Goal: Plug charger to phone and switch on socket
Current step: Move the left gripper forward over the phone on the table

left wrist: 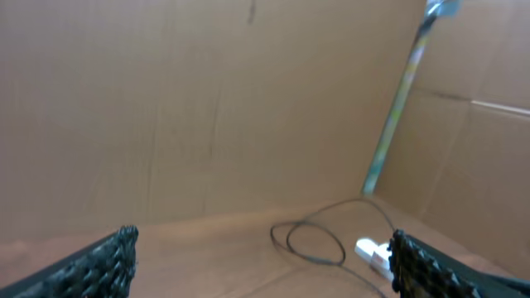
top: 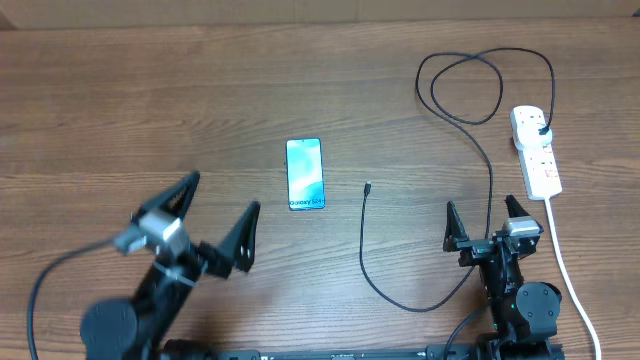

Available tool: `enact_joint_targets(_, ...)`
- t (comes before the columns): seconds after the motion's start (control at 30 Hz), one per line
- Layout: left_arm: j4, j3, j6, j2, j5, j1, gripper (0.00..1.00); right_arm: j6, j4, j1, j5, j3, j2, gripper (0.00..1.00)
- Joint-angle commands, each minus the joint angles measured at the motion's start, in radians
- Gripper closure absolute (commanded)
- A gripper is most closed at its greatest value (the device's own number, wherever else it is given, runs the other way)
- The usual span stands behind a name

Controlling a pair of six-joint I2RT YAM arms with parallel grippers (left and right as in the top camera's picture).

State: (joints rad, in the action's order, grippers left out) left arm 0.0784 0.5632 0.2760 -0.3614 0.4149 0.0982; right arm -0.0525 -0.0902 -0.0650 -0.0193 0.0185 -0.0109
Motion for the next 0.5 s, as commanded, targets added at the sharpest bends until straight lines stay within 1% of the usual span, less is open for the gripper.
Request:
enact_joint_targets(0.0,0.081,0.177,-0.067,-0.187,0.128,0.000,0.00,-0.001,0.006,0.006,0.007,-0.010,0.008,0.00)
enact_joint_targets(0.03,0.058,0.209,-0.066,-0.241,0.204,0.000,0.00,-0.001,0.006,0.006,0.007,-0.010,0.008,0.00)
enact_joint_targets(0.13,-0.012,0.224,-0.068,-0.293,0.309,0.000,0.00,-0.001,0.006,0.006,0.007,-0.010,0.008,0.00)
enact_joint_targets(0.23,0.003,0.252,-0.066,-0.346,0.307,0.000,0.00,-0.001,0.006,0.006,0.007,-0.010,0.008,0.00)
enact_joint_targets(0.37,0.184,0.389,-0.076,-0.462,0.293,0.000,0.00,-0.001,0.006,0.006,0.007,-0.010,0.008,0.00)
enact_joint_targets(0.47,0.480,0.598,-0.171,-0.599,0.230,0.004,0.00,-0.002,0.006,0.006,0.007,-0.010,0.008,0.00)
